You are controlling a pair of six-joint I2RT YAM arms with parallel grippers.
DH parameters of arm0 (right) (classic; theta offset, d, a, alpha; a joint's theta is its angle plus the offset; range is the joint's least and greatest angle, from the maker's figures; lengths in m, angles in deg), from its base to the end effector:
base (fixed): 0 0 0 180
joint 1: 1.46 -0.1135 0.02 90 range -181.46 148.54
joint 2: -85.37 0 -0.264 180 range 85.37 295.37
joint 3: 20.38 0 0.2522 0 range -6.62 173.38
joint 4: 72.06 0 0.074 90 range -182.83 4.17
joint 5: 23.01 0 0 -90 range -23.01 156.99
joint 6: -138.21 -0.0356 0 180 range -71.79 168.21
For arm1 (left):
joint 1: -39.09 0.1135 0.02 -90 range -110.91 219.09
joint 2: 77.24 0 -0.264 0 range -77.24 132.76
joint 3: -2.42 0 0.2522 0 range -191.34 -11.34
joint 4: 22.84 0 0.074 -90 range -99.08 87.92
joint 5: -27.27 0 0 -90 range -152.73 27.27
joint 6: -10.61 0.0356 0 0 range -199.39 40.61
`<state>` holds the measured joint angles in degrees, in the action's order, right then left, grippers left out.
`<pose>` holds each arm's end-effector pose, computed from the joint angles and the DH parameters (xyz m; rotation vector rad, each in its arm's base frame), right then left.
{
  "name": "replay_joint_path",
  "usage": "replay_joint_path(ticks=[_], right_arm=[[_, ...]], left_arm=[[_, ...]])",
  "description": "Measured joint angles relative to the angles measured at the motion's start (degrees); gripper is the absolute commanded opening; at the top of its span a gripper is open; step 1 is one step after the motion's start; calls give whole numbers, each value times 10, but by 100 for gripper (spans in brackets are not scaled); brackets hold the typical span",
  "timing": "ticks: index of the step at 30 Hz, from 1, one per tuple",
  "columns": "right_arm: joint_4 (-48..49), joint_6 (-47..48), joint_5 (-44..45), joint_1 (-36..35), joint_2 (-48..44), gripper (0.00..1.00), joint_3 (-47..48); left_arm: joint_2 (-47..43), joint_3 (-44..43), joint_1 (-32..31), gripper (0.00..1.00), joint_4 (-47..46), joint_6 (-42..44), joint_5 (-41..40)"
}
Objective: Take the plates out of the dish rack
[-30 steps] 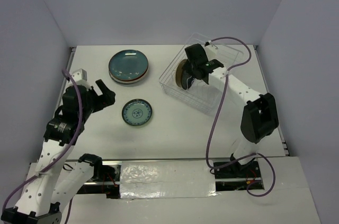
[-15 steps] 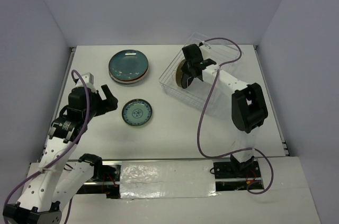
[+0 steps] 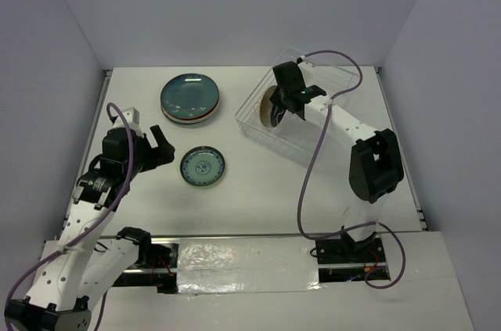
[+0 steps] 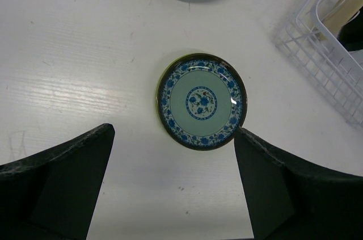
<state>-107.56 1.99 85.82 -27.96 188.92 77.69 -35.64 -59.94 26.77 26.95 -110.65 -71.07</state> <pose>0.3758 0.1745 0.2754 0.5534 2.1897 0.3080 0.1515 -0.0278 0.3252 -0.4313 2.0417 -0.3145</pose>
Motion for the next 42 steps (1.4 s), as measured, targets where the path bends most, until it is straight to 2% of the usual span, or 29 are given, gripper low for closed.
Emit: replay_joint_path(ticks=[4, 6, 9, 14, 20, 23, 28, 30, 31, 32, 34, 35, 36, 37, 38, 42], right_arm=[[-26, 62, 16, -27, -29, 3, 39], [-37, 117, 20, -48, -49, 1, 62], [-50, 252, 20, -103, -92, 0, 88], [-74, 485, 8, -241, -148, 0, 73], [-79, 671, 9, -382, -173, 0, -45], [-76, 723, 8, -433, -173, 0, -83], [-38, 777, 18, -487, -173, 0, -82], [-16, 793, 30, -502, -172, 0, -74], [-6, 801, 35, -509, -171, 0, -70], [7, 807, 39, -514, -171, 0, -66], [19, 815, 32, -521, -169, 2, -64], [18, 820, 31, -526, -163, 10, -64], [20, 821, 34, -531, -157, 25, -64], [26, 825, 42, -535, -149, 73, -64], [35, 824, 49, -536, -144, 99, -65], [92, 811, 82, -532, -151, 100, -89]], left_arm=[[27, -19, 0, 100, 28, -19, -19], [50, -46, 0, 99, 54, -42, -31], [75, -101, 0, 100, 91, -88, -31], [70, -168, 0, 99, 89, -161, 39], [47, -153, 0, 99, 51, -249, 138], [49, -134, 0, 98, 42, -274, 167], [66, -100, 0, 90, 42, -276, 185], [66, -76, 0, 84, 38, -275, 194], [67, -65, 0, 76, 37, -275, 199], [68, -53, 0, 53, 36, -276, 205], [70, -36, 0, 24, 18, -285, 224], [71, -34, -2, 0, 7, -289, 232], [72, -33, -2, 0, -1, -294, 234], [72, -34, -1, 0, -7, -299, 234], [73, -33, -1, 0, -4, -289, 230], [69, -4, -2, 0, 0, -270, 188]])
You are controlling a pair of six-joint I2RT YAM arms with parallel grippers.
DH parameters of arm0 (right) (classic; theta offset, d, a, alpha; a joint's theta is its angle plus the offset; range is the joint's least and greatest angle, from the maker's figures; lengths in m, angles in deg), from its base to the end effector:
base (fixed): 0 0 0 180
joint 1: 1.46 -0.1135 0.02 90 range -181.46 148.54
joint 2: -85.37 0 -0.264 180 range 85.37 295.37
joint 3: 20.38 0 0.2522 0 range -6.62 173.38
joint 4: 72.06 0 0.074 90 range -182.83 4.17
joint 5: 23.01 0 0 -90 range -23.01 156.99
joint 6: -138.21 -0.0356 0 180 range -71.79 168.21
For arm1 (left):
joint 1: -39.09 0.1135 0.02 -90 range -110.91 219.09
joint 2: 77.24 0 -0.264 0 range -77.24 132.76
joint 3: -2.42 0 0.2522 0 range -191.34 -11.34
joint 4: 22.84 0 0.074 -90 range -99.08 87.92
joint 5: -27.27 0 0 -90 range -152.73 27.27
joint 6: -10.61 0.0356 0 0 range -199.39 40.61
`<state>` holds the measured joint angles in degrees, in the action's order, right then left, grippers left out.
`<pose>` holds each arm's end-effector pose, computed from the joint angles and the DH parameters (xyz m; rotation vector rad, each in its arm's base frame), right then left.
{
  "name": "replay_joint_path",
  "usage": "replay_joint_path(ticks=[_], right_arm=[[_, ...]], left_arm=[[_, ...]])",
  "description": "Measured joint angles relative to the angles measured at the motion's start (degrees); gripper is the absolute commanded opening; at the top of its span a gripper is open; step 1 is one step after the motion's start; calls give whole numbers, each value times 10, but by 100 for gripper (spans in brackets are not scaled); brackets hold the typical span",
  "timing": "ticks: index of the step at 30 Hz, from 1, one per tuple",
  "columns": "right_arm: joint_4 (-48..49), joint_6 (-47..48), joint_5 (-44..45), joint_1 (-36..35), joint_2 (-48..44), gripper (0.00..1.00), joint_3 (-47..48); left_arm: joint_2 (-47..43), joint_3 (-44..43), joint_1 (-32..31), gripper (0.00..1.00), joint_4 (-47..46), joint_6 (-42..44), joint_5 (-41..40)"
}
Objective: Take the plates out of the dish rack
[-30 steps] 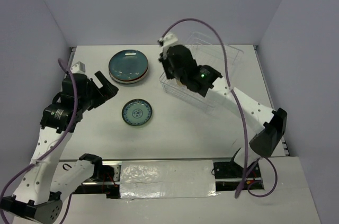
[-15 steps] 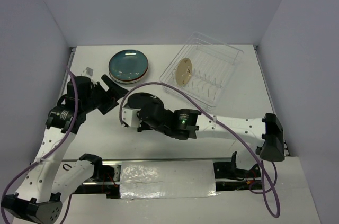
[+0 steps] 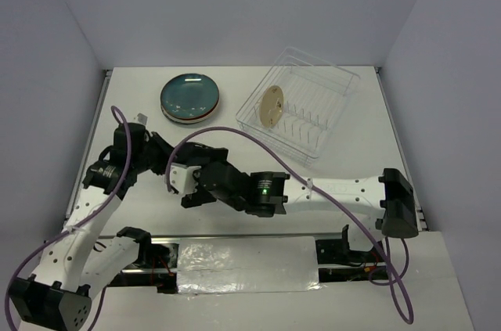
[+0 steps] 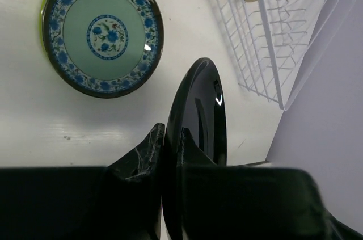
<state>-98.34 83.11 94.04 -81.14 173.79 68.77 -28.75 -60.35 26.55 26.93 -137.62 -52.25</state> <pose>0.0805 0.3515 0.3350 -1.4757 1.2979 0.0344 0.1725 -0.0450 0.3101 -0.8002 2.1818 -0.8660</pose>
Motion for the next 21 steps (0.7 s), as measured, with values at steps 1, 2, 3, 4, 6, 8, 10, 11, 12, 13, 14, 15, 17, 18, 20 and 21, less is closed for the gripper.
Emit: replay_joint_path(ticks=[1, 2, 3, 4, 6, 8, 10, 11, 12, 13, 14, 15, 17, 18, 20, 21], right_arm=[[13, -12, -2, 2, -9, 100, -17], [34, -29, -8, 5, -23, 100, -47], [42, -43, -12, 7, -38, 100, -72], [48, -58, -19, 9, -57, 100, -100], [61, -91, -37, 18, -105, 100, -150], [70, -119, -50, 25, -159, 100, -183], [79, -143, -54, 31, -209, 100, -193], [84, -151, -55, 32, -228, 100, -193], [90, -160, -56, 32, -246, 100, -193], [94, -166, -57, 32, -263, 100, -193], [96, -173, -57, 32, -278, 100, -194], [98, -179, -56, 32, -290, 100, -196], [98, -193, -51, 36, -304, 100, -200], [98, -202, -49, 39, -308, 100, -203], [89, -228, -45, 53, -308, 100, -204], [82, -248, -41, 65, -305, 100, -202]], left_arm=[[-4, 14, 0, 0, -4, -4, -8], [-10, 30, 0, 0, -16, -3, -14], [-16, 47, -1, 0, -26, 1, -29], [-18, 62, -1, 1, -32, 10, -40], [-16, 90, -1, 1, -54, 15, -61], [0, 111, 0, 1, -82, 26, -74], [24, 126, 0, 1, -118, 30, -81], [38, 130, 0, 3, -133, 31, -83], [52, 132, 0, 5, -147, 32, -86], [69, 134, 0, 13, -163, 36, -89], [83, 135, 0, 19, -177, 39, -90], [96, 136, 0, 24, -191, 41, -92], [118, 138, 0, 40, -214, 43, -94], [128, 139, 0, 47, -225, 43, -94], [148, 140, 0, 75, -245, 44, -98], [158, 140, 0, 84, -251, 45, -97]])
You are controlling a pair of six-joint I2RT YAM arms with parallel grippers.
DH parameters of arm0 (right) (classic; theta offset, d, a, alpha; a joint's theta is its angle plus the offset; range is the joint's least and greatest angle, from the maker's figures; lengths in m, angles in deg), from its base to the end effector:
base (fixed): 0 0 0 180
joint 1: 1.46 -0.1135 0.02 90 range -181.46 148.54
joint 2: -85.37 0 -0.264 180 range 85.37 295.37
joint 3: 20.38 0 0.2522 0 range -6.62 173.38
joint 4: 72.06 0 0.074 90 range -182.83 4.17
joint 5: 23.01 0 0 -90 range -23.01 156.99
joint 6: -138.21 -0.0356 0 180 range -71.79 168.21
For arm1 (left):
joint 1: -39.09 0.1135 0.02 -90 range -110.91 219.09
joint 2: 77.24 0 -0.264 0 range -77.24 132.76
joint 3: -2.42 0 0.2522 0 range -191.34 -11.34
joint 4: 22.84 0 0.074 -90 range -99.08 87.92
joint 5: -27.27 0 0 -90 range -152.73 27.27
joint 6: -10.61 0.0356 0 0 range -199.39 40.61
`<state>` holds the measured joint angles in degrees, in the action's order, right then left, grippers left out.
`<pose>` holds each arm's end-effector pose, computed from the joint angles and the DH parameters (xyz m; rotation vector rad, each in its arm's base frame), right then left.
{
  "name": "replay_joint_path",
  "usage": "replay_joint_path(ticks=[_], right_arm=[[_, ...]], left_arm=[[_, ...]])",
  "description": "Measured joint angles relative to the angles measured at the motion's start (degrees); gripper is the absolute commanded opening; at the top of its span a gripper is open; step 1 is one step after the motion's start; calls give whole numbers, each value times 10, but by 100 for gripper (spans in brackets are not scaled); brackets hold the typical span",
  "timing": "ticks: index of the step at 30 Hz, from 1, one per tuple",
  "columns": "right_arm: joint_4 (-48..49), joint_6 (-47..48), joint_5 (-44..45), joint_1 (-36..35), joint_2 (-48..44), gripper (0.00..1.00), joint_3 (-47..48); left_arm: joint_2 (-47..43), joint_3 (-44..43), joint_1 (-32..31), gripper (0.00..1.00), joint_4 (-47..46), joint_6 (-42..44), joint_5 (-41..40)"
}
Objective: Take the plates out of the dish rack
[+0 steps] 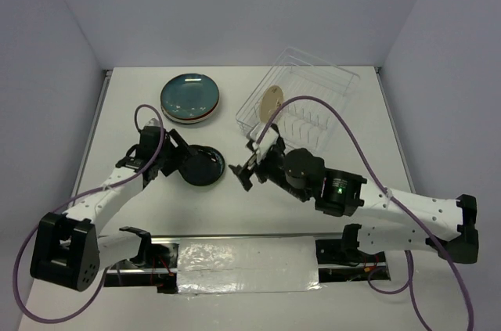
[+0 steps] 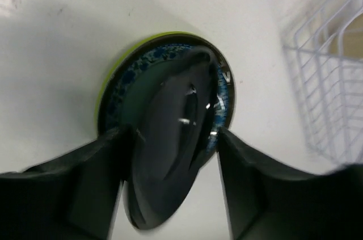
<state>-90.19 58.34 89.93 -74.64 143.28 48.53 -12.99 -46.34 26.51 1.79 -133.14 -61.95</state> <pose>0.0808 0.2193 0.3720 -0.8929 1.4570 0.4854 0.2265 -0.0510 0.2133 -0.8190 2.2018 -0.6110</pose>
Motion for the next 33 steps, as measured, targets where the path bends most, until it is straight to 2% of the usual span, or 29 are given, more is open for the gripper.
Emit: replay_joint_path(ticks=[1, 2, 8, 12, 16, 22, 29, 32, 33], right_arm=[[-13, -28, -1, 19, 4, 100, 4], [-26, -57, 0, 43, 12, 100, 10], [-147, -285, -9, 207, 151, 100, 127], [-215, -428, -13, 274, 251, 100, 180], [-266, -528, -17, 328, 348, 100, 254], [-305, -617, 6, 375, 429, 99, 353], [-329, -645, 14, 409, 551, 88, 493], [-342, -646, 17, 417, 599, 78, 529], [-346, -646, 19, 419, 609, 66, 533]], left_arm=[[10, 0, 0, 95, -6, -1, -2], [17, 0, 0, 99, -7, -1, -3], [59, -51, 0, 99, 75, 0, -34], [63, -110, 0, 100, 144, 17, -70], [23, -147, 0, 100, 213, 59, -95], [-42, -222, 0, 99, 289, 141, -109], [-179, -205, 0, 99, 308, 221, -125], [-209, -181, 0, 100, 311, 235, -126], [-209, -177, 0, 100, 312, 237, -126]])
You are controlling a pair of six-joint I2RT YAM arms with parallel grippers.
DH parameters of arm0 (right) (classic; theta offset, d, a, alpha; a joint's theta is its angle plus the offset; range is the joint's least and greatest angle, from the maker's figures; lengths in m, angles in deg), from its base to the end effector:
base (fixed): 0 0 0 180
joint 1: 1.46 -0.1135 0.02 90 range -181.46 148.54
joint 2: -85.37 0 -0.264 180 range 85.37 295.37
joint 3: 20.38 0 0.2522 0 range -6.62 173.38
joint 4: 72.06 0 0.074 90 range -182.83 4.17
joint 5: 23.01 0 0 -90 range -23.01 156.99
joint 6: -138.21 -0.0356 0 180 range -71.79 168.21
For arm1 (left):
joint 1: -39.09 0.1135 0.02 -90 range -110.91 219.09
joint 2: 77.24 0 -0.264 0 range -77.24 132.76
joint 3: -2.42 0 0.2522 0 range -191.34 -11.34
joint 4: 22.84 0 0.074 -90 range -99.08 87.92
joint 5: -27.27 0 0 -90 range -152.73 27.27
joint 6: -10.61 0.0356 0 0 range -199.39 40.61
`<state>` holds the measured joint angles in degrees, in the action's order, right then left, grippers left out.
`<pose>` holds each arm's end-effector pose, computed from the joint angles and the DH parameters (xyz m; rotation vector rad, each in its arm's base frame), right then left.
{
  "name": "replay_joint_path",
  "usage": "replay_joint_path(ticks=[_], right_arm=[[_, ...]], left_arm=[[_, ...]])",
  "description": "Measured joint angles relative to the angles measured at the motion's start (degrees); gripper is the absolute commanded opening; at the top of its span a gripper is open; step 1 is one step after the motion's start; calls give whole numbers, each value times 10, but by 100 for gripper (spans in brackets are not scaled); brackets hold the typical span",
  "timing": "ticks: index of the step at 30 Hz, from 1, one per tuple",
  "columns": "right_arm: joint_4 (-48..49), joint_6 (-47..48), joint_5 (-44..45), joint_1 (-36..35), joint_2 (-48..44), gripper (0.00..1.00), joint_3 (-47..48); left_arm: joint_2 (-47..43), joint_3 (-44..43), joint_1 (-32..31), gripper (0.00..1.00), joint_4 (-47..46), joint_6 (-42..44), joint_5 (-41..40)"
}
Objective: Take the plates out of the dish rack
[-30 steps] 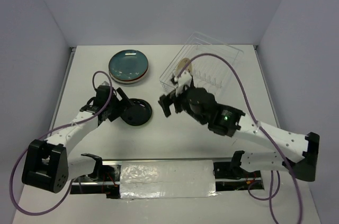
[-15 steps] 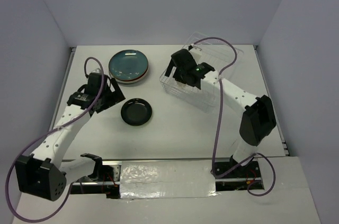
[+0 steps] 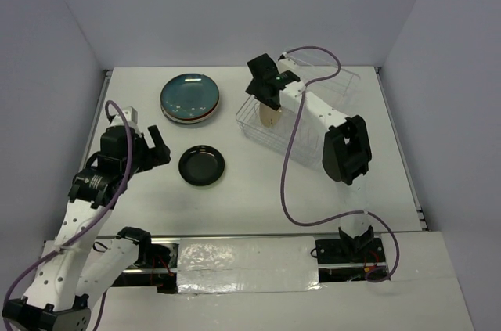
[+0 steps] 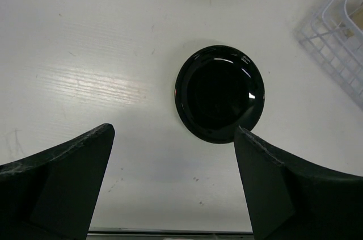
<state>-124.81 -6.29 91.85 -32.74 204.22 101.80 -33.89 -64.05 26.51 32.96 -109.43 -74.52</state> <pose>0.4080 0.2304 0.2786 0.6557 2.2469 0.2103 0.1495 -0.0259 0.3350 -0.4425 2.0891 -0.2184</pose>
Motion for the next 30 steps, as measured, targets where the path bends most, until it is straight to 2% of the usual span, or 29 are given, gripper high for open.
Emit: replay_joint_path(ticks=[1, 2, 5, 12, 17, 23, 27, 30], right_arm=[[-2, 1, 1, 1, 7, 55, 0], [-5, 3, 1, 2, 12, 38, 0], [-5, 2, 3, 3, 15, 17, -2], [20, 6, 9, 3, -4, 0, -25], [21, 31, 6, -8, -48, 0, -32], [41, 145, 29, -55, -140, 0, -32], [71, 334, 1, -116, -204, 0, -32], [76, 492, -12, -209, -231, 0, -41]], left_arm=[[1, 3, 0, 99, 0, 1, 0], [3, 5, 0, 99, -1, 2, 0], [11, 12, 0, 100, -1, 3, 1], [-3, 15, -3, 100, -2, 3, 3], [-13, 15, -7, 99, -3, 3, 5], [-14, 15, -8, 99, 2, -2, -19], [-16, 7, -8, 100, 24, -21, -93], [-16, -15, -8, 100, 61, -61, -189]])
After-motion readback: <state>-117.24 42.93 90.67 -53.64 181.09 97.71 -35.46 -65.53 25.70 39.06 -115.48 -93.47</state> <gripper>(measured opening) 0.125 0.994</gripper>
